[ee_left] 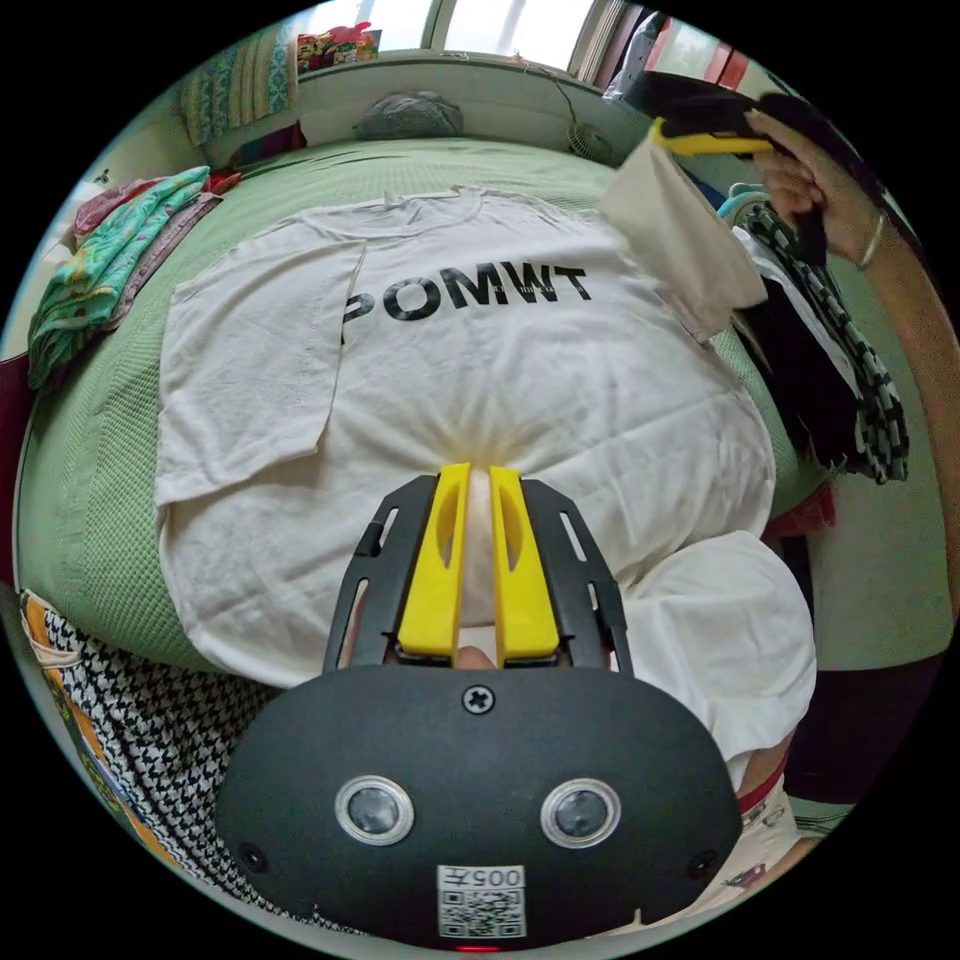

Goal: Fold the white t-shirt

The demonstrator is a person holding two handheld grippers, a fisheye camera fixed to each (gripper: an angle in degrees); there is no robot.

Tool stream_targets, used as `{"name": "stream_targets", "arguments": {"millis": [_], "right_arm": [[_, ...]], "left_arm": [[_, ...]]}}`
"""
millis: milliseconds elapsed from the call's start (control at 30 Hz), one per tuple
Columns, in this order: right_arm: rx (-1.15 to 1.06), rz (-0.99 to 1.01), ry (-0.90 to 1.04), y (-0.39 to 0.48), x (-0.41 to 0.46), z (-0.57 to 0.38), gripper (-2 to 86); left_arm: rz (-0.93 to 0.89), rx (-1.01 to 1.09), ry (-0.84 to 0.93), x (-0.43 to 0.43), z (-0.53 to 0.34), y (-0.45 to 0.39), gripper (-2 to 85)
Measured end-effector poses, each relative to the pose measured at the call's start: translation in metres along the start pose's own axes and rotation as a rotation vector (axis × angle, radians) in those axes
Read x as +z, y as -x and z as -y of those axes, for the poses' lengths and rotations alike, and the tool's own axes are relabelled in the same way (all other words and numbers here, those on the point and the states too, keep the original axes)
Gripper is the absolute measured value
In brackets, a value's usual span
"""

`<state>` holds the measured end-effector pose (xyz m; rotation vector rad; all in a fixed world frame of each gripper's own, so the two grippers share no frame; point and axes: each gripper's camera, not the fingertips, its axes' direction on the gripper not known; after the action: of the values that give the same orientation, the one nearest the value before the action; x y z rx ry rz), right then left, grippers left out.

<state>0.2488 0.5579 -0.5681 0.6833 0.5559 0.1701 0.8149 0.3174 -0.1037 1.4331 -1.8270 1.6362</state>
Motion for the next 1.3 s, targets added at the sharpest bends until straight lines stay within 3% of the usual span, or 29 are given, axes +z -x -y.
{"name": "stream_targets", "arguments": {"millis": [233, 400, 733, 967, 1133, 1300], "right_arm": [[-0.077, 0.112, 0.05, 0.035, -0.002, 0.013, 1.6], [-0.138, 0.001, 0.044, -0.004, -0.005, -0.022, 1.6], [0.095, 0.073, 0.203, -0.081, 0.056, -0.061, 4.4], [0.04, 0.023, 0.247, -0.065, 0.078, -0.047, 4.3], [0.01, -0.006, 0.251, -0.061, 0.087, -0.051, 2.3], [-0.066, 0.055, 0.135, -0.049, 0.058, -0.064, 0.3]], "left_arm": [[0.009, 0.019, 0.017, -0.003, -0.001, 0.001, 5.2], [0.011, 0.054, 0.017, -0.005, -0.003, 0.003, 5.2], [0.021, 0.032, 0.011, -0.013, -0.008, 0.007, 5.2], [0.036, 0.048, 0.04, -0.02, -0.007, 0.009, 5.1], [0.057, 0.086, 0.057, -0.026, -0.007, 0.011, 5.1], [0.029, 0.066, 0.053, -0.034, -0.01, 0.02, 5.2]]}}
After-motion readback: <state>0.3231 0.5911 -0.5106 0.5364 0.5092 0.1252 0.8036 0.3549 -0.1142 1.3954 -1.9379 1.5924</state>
